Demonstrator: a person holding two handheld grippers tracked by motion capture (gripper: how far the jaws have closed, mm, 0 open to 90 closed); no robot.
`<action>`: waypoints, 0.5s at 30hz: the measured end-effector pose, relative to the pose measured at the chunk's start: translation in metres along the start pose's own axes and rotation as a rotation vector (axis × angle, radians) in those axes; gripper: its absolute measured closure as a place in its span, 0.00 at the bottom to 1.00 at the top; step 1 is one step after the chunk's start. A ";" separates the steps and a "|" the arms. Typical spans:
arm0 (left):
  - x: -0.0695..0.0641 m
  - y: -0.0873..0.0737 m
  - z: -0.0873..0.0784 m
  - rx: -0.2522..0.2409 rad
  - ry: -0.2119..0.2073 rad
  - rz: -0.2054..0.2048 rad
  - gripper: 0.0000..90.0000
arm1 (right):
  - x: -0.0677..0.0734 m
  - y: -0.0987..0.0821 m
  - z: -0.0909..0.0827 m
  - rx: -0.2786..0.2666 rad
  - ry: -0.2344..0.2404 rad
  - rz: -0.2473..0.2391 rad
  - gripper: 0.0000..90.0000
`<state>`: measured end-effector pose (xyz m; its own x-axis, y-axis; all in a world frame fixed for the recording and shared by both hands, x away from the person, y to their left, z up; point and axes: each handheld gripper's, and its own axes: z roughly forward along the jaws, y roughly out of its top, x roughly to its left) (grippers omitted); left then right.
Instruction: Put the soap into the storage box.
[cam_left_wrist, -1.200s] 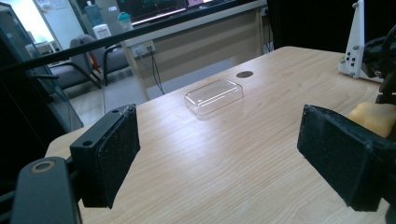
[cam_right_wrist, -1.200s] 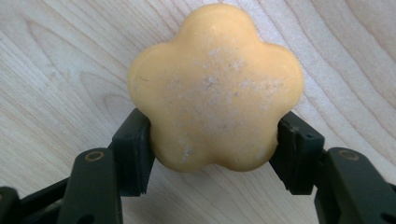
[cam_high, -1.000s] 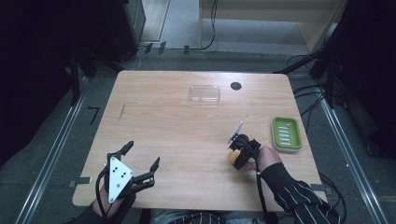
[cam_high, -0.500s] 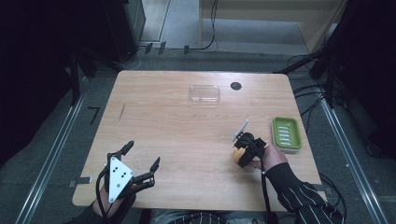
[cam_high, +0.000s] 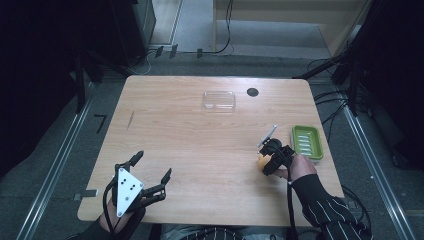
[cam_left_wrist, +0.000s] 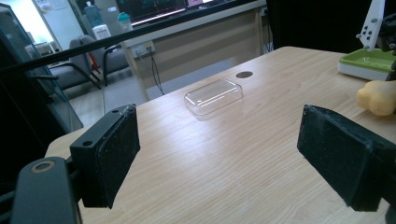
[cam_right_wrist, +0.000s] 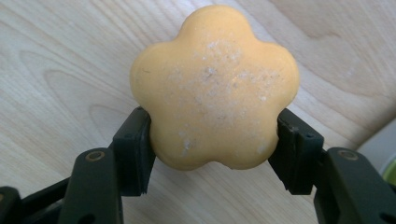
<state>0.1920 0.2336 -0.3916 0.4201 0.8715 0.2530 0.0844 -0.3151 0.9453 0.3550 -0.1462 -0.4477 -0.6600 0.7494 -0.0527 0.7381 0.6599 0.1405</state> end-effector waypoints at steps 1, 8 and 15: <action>0.000 0.000 0.000 0.000 0.000 0.000 0.15 | -0.001 -0.001 -0.001 0.000 -0.002 0.013 0.44; 0.000 0.000 0.001 0.000 0.000 0.002 0.15 | -0.014 -0.007 -0.008 -0.021 -0.010 0.050 0.44; 0.000 0.000 0.001 0.002 0.000 0.004 0.15 | -0.025 -0.013 -0.012 -0.031 -0.023 0.081 0.44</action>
<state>0.1928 0.2327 -0.3916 0.4201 0.8705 0.2565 0.0846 -0.3190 0.9440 0.3605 -0.1745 -0.4360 -0.5948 0.8014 -0.0631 0.7837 0.5956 0.1762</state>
